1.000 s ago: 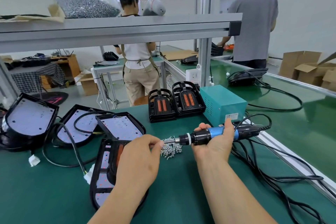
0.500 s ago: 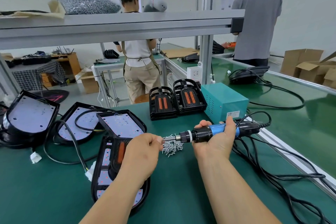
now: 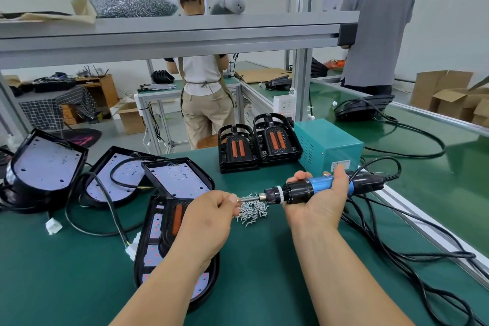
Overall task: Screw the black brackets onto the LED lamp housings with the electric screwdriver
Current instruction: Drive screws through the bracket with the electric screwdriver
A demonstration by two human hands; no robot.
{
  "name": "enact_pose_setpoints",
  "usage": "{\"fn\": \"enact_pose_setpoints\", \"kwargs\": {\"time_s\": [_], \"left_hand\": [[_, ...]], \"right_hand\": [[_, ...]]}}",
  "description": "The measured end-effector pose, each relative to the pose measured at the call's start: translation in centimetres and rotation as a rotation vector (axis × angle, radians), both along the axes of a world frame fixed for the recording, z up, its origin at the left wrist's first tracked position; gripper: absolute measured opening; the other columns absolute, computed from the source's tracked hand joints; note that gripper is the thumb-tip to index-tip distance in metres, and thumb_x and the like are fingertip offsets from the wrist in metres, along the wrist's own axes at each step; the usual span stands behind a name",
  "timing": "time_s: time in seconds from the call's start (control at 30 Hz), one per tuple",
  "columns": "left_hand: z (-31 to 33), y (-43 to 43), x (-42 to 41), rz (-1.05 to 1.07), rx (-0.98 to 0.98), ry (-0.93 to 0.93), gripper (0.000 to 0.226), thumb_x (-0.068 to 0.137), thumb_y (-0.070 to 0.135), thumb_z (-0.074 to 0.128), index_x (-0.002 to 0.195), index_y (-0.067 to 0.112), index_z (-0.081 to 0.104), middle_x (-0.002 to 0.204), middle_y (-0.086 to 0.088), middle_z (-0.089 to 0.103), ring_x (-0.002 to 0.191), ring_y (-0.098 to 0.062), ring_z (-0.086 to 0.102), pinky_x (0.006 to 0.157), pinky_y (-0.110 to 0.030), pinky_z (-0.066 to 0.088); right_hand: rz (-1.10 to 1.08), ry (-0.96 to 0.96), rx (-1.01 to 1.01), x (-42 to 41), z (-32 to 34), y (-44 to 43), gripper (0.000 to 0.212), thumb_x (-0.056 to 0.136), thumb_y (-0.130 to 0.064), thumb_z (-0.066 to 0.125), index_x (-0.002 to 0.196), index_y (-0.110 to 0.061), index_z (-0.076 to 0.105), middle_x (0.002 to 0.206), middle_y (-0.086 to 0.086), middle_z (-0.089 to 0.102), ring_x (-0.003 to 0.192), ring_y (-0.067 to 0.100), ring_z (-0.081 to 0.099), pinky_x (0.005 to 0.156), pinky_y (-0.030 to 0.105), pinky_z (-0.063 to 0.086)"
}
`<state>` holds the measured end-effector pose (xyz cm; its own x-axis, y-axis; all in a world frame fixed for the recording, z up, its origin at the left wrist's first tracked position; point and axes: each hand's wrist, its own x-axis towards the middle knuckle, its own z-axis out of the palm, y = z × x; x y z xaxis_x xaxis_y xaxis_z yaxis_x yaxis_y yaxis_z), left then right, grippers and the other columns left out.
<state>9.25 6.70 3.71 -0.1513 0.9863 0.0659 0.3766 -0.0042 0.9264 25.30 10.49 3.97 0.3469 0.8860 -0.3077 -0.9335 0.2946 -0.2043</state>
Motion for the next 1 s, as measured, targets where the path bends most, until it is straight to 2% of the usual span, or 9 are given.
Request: {"fn": "enact_pose_setpoints", "kwargs": {"time_s": [0.07, 0.17, 0.3, 0.43, 0.57, 0.67, 0.77, 0.9, 1.0], "left_hand": [[0.1, 0.0, -0.3, -0.009, 0.002, 0.065, 0.028, 0.1, 0.025, 0.053, 0.077, 0.02, 0.069, 0.063, 0.014, 0.063, 0.061, -0.008, 0.049, 0.061, -0.025, 0.041], [0.3, 0.1, -0.4, -0.034, -0.005, 0.148, 0.028, 0.1, 0.026, 0.052, 0.078, 0.02, 0.068, 0.059, 0.02, 0.062, 0.05, 0.004, 0.048, 0.051, -0.013, 0.036], [0.5, 0.1, -0.6, -0.045, -0.029, 0.181, 0.03, 0.101, 0.026, 0.052, 0.075, 0.019, 0.067, 0.059, 0.02, 0.062, 0.052, 0.004, 0.047, 0.05, -0.013, 0.035], [0.3, 0.0, -0.4, -0.047, -0.087, 0.061, 0.031, 0.1, 0.024, 0.053, 0.075, 0.016, 0.068, 0.05, 0.024, 0.06, 0.048, 0.003, 0.045, 0.054, -0.023, 0.033], [-0.2, 0.1, -0.1, 0.007, -0.138, -0.129, 0.03, 0.1, 0.02, 0.056, 0.074, 0.012, 0.067, 0.067, -0.002, 0.057, 0.058, -0.015, 0.04, 0.067, -0.03, 0.035], [-0.1, 0.0, 0.0, 0.018, -0.186, -0.229, 0.032, 0.099, 0.022, 0.058, 0.07, 0.01, 0.063, 0.063, -0.003, 0.047, 0.053, -0.014, 0.036, 0.059, -0.029, 0.034], [0.6, 0.0, -0.2, 0.055, -0.225, -0.417, 0.03, 0.098, 0.017, 0.061, 0.07, 0.007, 0.061, 0.057, -0.001, 0.05, 0.05, -0.01, 0.039, 0.052, -0.022, 0.038], [2.4, 0.2, -1.2, 0.093, -0.295, -0.683, 0.015, 0.095, 0.008, 0.063, 0.08, 0.003, 0.063, 0.051, 0.0, 0.06, 0.044, -0.004, 0.047, 0.038, -0.012, 0.041], [3.1, 0.0, -1.8, 0.082, -0.338, -0.737, 0.013, 0.094, 0.006, 0.063, 0.081, 0.003, 0.062, 0.051, -0.002, 0.06, 0.04, -0.003, 0.048, 0.037, -0.011, 0.041]], "right_hand": [[-0.004, -0.007, 0.001, 0.0, 0.0, 0.0, 0.03, 0.086, -0.043, 0.069, 0.086, -0.021, 0.048, 0.053, 0.001, 0.055, 0.047, 0.017, 0.057, 0.054, 0.025, 0.048], [-0.007, -0.033, 0.006, -0.1, 0.0, -0.1, 0.03, 0.087, -0.043, 0.068, 0.087, -0.021, 0.048, 0.053, 0.001, 0.055, 0.046, 0.017, 0.056, 0.054, 0.025, 0.048], [-0.011, -0.054, 0.019, -0.2, 0.3, -0.3, 0.029, 0.087, -0.042, 0.069, 0.087, -0.021, 0.049, 0.055, 0.001, 0.055, 0.046, 0.016, 0.055, 0.054, 0.025, 0.047], [-0.033, -0.112, 0.036, -0.3, 0.7, -0.4, 0.028, 0.086, -0.042, 0.069, 0.087, -0.021, 0.051, 0.059, 0.003, 0.054, 0.047, 0.018, 0.055, 0.057, 0.025, 0.047], [-0.058, -0.246, 0.057, -0.5, 0.9, -0.3, 0.028, 0.089, -0.049, 0.065, 0.088, -0.023, 0.055, 0.059, 0.0, 0.056, 0.05, 0.017, 0.058, 0.058, 0.025, 0.052], [-0.076, -0.35, 0.09, -0.5, 1.0, -0.3, 0.033, 0.092, -0.056, 0.057, 0.097, -0.023, 0.058, 0.054, -0.008, 0.054, 0.049, 0.01, 0.056, 0.057, 0.023, 0.052], [-0.015, -0.451, 0.187, -0.5, 1.5, -0.5, 0.042, 0.091, -0.06, 0.054, 0.106, -0.021, 0.059, 0.06, -0.004, 0.059, 0.056, 0.012, 0.059, 0.065, 0.028, 0.055], [0.108, -0.582, 0.38, -0.3, 2.9, -1.3, 0.05, 0.08, -0.049, 0.061, 0.113, -0.014, 0.049, 0.072, 0.009, 0.067, 0.07, 0.023, 0.068, 0.071, 0.033, 0.059], [0.109, -0.519, 0.445, -0.7, 3.9, -2.0, 0.05, 0.077, -0.033, 0.069, 0.117, -0.01, 0.048, 0.075, 0.011, 0.069, 0.077, 0.027, 0.071, 0.076, 0.038, 0.06]]}}
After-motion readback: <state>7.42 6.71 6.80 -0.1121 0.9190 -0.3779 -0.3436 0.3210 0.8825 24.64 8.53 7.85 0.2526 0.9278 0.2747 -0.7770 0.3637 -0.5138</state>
